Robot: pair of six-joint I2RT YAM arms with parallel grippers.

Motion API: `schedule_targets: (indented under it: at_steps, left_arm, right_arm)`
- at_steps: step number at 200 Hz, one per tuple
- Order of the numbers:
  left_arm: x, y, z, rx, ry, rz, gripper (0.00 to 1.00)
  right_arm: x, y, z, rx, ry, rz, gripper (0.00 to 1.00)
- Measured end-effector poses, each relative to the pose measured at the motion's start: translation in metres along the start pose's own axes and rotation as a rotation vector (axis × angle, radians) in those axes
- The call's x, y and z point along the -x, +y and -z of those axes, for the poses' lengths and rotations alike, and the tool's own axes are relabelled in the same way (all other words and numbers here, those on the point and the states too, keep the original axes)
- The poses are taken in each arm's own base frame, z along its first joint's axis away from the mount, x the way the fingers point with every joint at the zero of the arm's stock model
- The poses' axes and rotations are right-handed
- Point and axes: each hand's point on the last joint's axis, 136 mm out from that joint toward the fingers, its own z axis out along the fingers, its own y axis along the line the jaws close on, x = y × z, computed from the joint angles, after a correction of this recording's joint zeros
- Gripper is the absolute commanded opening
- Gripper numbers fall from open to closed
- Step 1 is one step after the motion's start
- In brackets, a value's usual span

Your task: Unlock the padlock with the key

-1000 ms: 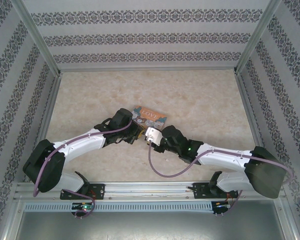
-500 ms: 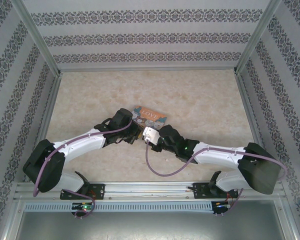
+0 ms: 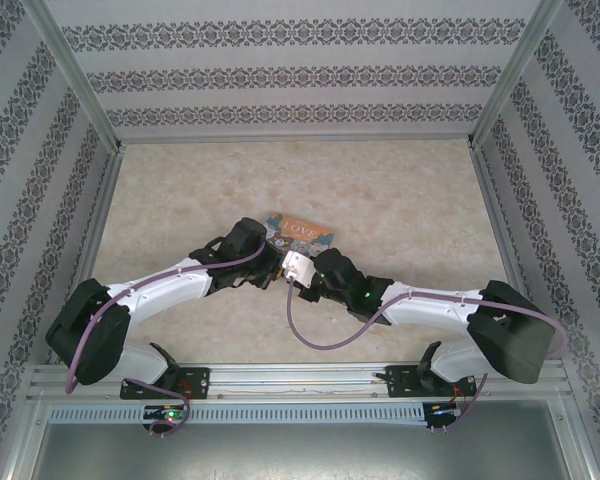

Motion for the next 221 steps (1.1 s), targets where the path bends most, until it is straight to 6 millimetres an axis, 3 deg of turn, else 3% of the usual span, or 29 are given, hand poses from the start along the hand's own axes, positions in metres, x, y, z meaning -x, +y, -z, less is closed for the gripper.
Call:
schedule_targets:
  at_steps: [71,149,221]
  left_arm:
    - [0.0017,-0.0005,0.0000,-0.002,-0.011,0.011,0.00]
    - [0.0023,-0.0008,-0.0001,-0.004,-0.014,0.014,0.00]
    - [0.0032,-0.0004,-0.0004,-0.003,-0.025,0.015,0.00]
  right_arm:
    - [0.0028,0.0010,-0.0020,-0.006,-0.012,-0.028,0.00]
    - [0.0016,-0.0015,-0.0017,-0.027,-0.026,-0.123,0.00]
    - [0.0021,-0.0028,-0.0035,-0.045,-0.099,-0.414,0.00]
